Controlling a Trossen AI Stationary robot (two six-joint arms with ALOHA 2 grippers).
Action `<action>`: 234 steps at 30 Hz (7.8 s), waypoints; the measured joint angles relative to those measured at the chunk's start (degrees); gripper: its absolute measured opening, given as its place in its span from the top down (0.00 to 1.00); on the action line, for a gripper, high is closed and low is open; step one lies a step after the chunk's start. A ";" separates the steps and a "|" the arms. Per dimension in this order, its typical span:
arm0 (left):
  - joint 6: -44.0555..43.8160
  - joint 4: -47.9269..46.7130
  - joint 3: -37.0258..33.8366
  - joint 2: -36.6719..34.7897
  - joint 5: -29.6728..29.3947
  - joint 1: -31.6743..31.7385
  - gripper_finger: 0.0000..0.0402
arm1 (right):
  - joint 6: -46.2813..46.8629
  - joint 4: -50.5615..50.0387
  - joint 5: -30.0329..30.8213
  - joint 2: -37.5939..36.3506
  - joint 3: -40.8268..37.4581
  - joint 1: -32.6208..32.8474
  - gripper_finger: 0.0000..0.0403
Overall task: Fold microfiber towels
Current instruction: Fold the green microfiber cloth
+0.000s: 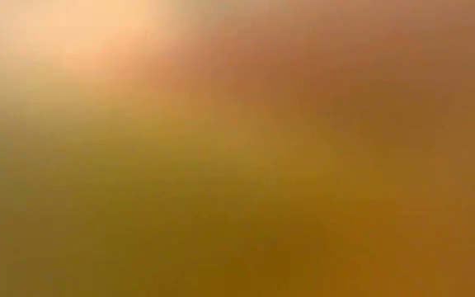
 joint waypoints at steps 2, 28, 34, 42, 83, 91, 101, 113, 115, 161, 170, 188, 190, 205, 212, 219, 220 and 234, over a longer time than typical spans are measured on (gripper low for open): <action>0.39 0.12 0.00 0.00 0.00 -0.21 1.00 | -1.06 1.81 -0.04 1.18 0.00 -0.44 0.49; 5.32 -3.65 14.38 -1.03 -1.27 -3.60 1.00 | -1.51 -3.65 -0.32 3.67 0.00 -6.33 0.49; 5.30 -7.10 19.19 -1.09 -1.33 -4.53 1.00 | -2.79 -9.91 -0.37 3.69 0.00 -6.33 0.49; 4.98 -10.90 22.24 -1.09 -1.36 -5.05 1.00 | -9.15 -18.03 -1.46 3.61 0.00 -6.33 0.49; 13.19 -7.76 27.49 -2.32 1.31 -6.73 1.00 | -11.79 -24.34 -31.89 3.63 -0.02 -14.59 0.51; 9.42 -14.24 28.89 -2.34 -3.83 -6.75 1.00 | -11.35 -28.40 -31.56 3.44 -0.02 -14.59 0.77; 7.29 -16.57 28.89 -2.32 -5.16 -6.73 1.00 | -11.36 -28.86 -29.54 3.10 -0.02 -14.59 0.96; 7.46 -16.57 28.89 -2.29 -5.16 -6.73 1.00 | -9.30 -21.70 -28.65 3.54 -0.02 -14.59 0.83; 7.48 -16.55 28.89 -2.29 -5.16 -6.73 1.00 | -9.28 -19.91 -28.67 3.54 -0.02 -14.59 0.78; 4.98 -19.78 28.87 -2.25 -5.93 -6.73 1.00 | -14.28 -16.54 -20.89 4.81 0.00 -15.42 0.98; -8.65 -26.64 27.90 -0.21 -10.00 -4.78 1.00 | -14.25 -30.12 -7.33 -11.43 0.01 -17.51 0.99; -9.71 -20.54 18.64 4.62 -26.63 9.27 1.00 | -14.78 -26.07 6.09 -27.80 0.02 -26.71 1.00; -8.96 -18.97 18.64 4.70 -28.03 10.79 1.00 | -15.22 -25.15 6.10 -27.76 0.02 -27.78 1.00; -13.84 -23.06 10.03 5.42 -16.15 4.73 1.00 | 0.53 -45.50 5.83 -27.17 0.01 -17.32 0.99; -23.16 -20.07 -1.80 5.49 -8.98 -1.20 1.00 | 11.68 -58.28 1.99 -23.71 0.00 -11.21 0.99; -31.69 -14.17 -11.77 5.46 -2.07 -7.55 1.00 | 21.37 -63.66 -4.27 -18.78 0.00 -5.00 0.99; -33.07 -13.30 -13.13 5.46 -1.47 -8.20 1.00 | 22.57 -64.09 -4.75 -17.86 0.00 -4.21 0.99; -41.89 -3.97 -23.66 5.42 -6.12 -8.53 1.00 | 27.77 -62.86 1.59 -4.23 -0.02 -7.52 0.98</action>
